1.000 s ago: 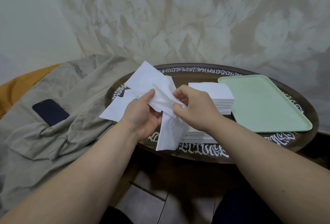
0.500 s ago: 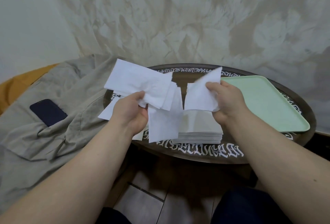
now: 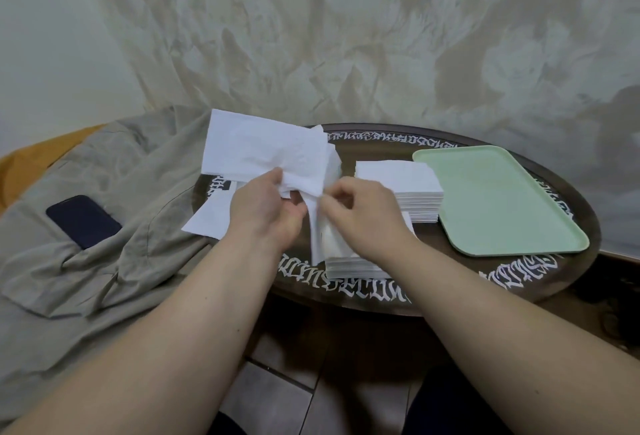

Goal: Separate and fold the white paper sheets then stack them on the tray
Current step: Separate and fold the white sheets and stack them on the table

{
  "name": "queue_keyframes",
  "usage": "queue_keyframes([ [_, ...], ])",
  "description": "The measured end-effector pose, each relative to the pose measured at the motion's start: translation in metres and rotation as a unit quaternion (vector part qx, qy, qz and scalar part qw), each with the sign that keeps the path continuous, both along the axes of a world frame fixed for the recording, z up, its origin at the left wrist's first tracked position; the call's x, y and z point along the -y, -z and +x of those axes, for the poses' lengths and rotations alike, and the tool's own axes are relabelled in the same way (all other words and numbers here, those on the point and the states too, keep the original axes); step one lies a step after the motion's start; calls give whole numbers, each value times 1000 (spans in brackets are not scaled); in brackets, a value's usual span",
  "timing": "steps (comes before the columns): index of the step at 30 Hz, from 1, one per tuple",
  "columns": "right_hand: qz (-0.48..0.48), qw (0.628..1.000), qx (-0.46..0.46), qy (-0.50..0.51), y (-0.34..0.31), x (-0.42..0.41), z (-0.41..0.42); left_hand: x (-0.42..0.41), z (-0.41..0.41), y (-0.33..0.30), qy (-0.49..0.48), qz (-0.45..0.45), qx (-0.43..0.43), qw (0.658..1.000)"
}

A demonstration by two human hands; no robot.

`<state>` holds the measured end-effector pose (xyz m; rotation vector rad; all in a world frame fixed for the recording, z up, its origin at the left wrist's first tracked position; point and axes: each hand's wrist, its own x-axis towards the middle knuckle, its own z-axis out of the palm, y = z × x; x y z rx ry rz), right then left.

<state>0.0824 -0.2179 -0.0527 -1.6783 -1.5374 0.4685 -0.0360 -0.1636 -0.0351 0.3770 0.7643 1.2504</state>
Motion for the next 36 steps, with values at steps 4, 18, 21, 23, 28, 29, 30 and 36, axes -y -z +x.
queue_keyframes([
  [4,-43,991,-104,-68,3,0,-1,7,2,-2,41,-27,-4,999],
  [18,282,927,242,44,11,-8,69,-9,-21,26,-50,-37,-105,993],
  [21,98,936,327,-86,39,-2,82,-7,-23,41,-53,-67,-132,988],
  [23,-30,931,338,-136,56,6,87,-6,-23,50,-50,-65,-146,986],
  [28,-40,948,300,-99,56,8,84,-11,-24,58,-42,-35,-152,987],
  [29,-38,947,304,-93,54,6,83,-11,-22,58,-31,-26,-154,987],
  [30,-40,946,306,-93,53,3,81,-9,-20,56,-16,-13,-157,987],
  [36,-71,941,312,-114,59,1,81,-3,-19,47,104,59,-208,971],
])
